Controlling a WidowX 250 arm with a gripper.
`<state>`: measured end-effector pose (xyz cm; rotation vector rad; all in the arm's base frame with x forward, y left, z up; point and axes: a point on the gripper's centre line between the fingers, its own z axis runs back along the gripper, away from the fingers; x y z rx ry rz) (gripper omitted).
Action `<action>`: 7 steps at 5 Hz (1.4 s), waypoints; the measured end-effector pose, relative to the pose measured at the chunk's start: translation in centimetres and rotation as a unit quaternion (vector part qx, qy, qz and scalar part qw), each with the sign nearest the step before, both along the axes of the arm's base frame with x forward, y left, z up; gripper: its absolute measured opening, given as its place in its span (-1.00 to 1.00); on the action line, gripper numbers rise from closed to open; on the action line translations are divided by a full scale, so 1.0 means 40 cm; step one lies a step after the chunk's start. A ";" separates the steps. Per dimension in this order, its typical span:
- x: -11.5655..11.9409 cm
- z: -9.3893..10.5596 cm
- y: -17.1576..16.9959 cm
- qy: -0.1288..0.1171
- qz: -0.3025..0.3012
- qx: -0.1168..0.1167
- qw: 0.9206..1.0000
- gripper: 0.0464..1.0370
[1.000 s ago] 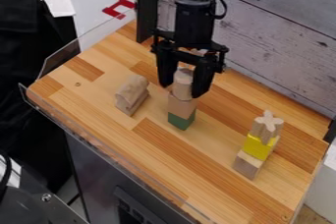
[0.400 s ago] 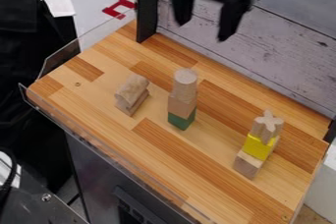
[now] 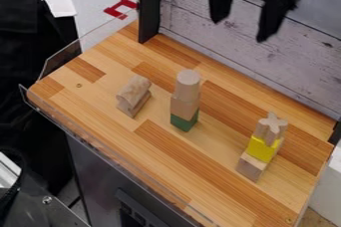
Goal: Put the cylinder on top the block
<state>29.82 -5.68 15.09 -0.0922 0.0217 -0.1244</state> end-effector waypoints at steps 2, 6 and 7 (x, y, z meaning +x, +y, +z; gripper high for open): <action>-0.027 -0.080 -0.070 0.048 -0.034 -0.002 0.998 0.93; -0.016 -0.142 -0.082 0.060 0.000 0.007 0.998 0.93; -0.016 -0.142 -0.082 0.060 0.000 0.007 0.998 0.93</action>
